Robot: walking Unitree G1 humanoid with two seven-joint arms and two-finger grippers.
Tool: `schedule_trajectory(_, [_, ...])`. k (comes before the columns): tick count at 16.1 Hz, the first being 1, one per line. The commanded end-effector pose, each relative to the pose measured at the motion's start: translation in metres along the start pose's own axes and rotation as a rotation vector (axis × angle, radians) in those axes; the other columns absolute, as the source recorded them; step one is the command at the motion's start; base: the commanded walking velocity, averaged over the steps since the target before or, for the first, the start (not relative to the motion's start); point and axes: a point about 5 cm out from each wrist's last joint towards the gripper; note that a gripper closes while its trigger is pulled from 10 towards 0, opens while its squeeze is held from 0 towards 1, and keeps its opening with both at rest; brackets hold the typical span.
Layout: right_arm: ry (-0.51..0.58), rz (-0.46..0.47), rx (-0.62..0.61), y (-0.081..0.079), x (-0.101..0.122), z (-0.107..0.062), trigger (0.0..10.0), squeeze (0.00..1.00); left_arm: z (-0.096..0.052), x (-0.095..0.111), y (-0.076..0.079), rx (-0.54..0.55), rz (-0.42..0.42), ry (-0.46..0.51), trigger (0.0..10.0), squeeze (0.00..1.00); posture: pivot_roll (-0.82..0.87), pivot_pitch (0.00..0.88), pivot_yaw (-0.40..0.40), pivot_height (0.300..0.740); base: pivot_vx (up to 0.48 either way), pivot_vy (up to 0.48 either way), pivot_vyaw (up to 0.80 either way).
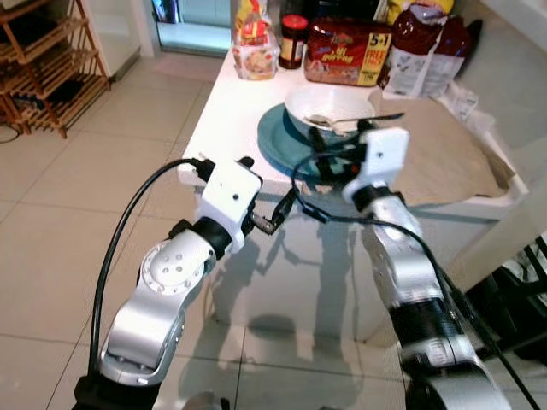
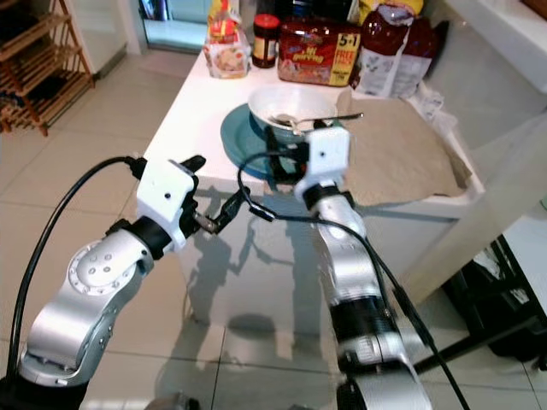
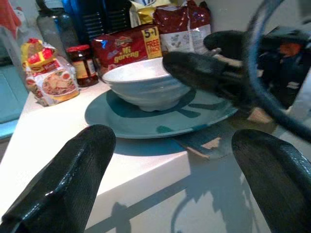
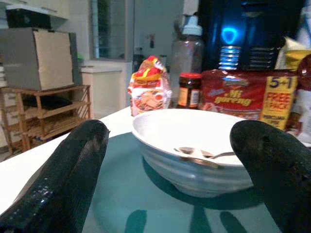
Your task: Setting the table
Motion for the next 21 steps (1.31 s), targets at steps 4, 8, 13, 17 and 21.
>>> schedule_trajectory(4, [0.009,0.002,-0.021,0.0,-0.001,0.008,10.0,0.0,-0.001,0.006,0.003,-0.043,0.003,0.015,10.0,0.0,0.12,0.058,-0.072,0.74,0.0,0.0,0.0])
schedule_trajectory(8, [0.032,0.031,-0.018,0.002,-0.002,0.008,0.0,0.0,-0.002,0.009,0.011,-0.103,-0.011,0.034,10.0,0.0,0.12,0.054,-0.065,0.74,0.0,0.0,0.0])
schedule_trajectory(13, [0.042,0.035,0.003,0.001,-0.004,0.008,0.0,0.0,-0.002,0.009,0.01,-0.095,-0.011,0.033,10.0,0.0,0.13,0.045,-0.07,0.74,0.0,0.0,0.0])
schedule_trajectory(17, [0.037,0.05,-0.006,0.002,-0.007,0.007,0.0,0.0,-0.002,0.009,0.011,-0.096,-0.012,0.032,10.0,0.0,0.13,0.036,-0.07,0.74,0.0,0.0,0.0])
schedule_trajectory(21, [0.031,0.053,-0.017,0.004,-0.008,0.006,0.0,0.0,-0.002,0.009,0.01,-0.092,-0.009,0.035,10.0,0.0,0.13,0.034,-0.07,0.74,0.0,0.0,0.0])
Point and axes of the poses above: a point about 5 cm out from each wrist's last joint towards the gripper, its own z axis pointing out of the wrist towards the gripper, its own x axis along the axis of the wrist's last joint, y = z × x, and after that the axes turned 1 degree about -z, right-handed
